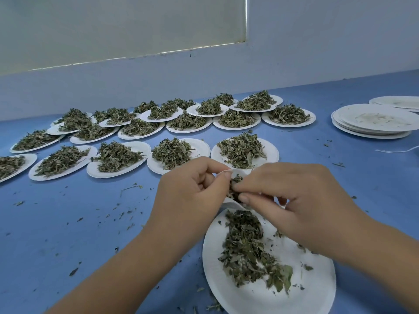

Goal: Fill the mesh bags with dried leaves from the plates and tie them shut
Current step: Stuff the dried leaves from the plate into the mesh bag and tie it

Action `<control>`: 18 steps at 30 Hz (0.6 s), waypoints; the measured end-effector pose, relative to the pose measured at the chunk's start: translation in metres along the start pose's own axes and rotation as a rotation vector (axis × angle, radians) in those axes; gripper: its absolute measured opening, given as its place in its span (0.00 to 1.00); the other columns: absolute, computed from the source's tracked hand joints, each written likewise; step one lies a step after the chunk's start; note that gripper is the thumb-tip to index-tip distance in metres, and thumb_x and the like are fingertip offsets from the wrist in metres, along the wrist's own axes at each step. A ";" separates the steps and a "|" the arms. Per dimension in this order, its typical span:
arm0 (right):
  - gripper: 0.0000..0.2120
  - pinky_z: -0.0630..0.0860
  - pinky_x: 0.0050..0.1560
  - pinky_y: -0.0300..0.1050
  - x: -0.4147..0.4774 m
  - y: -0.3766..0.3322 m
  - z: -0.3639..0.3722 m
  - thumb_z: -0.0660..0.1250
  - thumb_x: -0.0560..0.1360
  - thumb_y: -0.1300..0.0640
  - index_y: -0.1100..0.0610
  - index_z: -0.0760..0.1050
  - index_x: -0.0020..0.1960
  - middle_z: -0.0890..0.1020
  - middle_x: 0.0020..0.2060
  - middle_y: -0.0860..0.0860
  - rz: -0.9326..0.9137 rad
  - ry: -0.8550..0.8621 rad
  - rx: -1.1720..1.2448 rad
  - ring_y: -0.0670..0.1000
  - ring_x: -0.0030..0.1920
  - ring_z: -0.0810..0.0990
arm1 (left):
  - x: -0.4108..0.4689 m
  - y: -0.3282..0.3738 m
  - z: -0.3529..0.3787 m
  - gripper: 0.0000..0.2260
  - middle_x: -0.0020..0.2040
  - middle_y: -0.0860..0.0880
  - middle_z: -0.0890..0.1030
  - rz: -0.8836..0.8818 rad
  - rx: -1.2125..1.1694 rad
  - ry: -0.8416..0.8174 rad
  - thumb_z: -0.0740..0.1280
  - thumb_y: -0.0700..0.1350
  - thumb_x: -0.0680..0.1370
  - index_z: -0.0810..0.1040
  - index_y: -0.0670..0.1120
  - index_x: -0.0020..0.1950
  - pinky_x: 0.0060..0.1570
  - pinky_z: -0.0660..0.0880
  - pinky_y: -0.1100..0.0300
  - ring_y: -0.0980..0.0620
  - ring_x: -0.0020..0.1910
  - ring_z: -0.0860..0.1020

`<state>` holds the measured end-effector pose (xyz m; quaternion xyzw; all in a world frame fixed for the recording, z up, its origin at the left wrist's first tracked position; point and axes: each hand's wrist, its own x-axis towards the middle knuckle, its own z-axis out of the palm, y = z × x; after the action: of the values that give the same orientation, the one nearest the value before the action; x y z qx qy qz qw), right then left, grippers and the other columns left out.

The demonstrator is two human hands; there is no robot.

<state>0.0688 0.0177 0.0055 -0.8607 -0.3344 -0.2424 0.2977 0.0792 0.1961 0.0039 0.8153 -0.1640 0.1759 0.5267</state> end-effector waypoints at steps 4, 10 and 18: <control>0.16 0.79 0.43 0.45 -0.002 -0.002 0.003 0.61 0.77 0.43 0.47 0.82 0.58 0.81 0.54 0.38 0.000 -0.134 0.079 0.39 0.52 0.80 | -0.001 0.001 0.000 0.05 0.25 0.50 0.73 0.015 0.021 0.007 0.69 0.44 0.75 0.82 0.52 0.39 0.27 0.63 0.74 0.61 0.24 0.68; 0.13 0.78 0.38 0.41 -0.001 0.002 -0.005 0.63 0.77 0.47 0.50 0.83 0.55 0.82 0.53 0.41 -0.068 -0.028 0.105 0.40 0.48 0.80 | 0.002 -0.001 -0.005 0.05 0.26 0.47 0.72 0.019 0.026 0.047 0.69 0.44 0.75 0.82 0.52 0.40 0.26 0.62 0.74 0.61 0.23 0.67; 0.19 0.80 0.46 0.49 0.000 0.007 -0.008 0.60 0.77 0.40 0.46 0.81 0.59 0.78 0.62 0.40 -0.118 -0.136 -0.058 0.42 0.59 0.78 | 0.003 -0.002 -0.010 0.06 0.26 0.45 0.72 0.033 0.016 0.048 0.68 0.43 0.76 0.81 0.52 0.40 0.25 0.63 0.72 0.60 0.23 0.66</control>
<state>0.0722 0.0083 0.0090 -0.8622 -0.3967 -0.2100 0.2348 0.0818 0.2058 0.0078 0.8121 -0.1632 0.2056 0.5212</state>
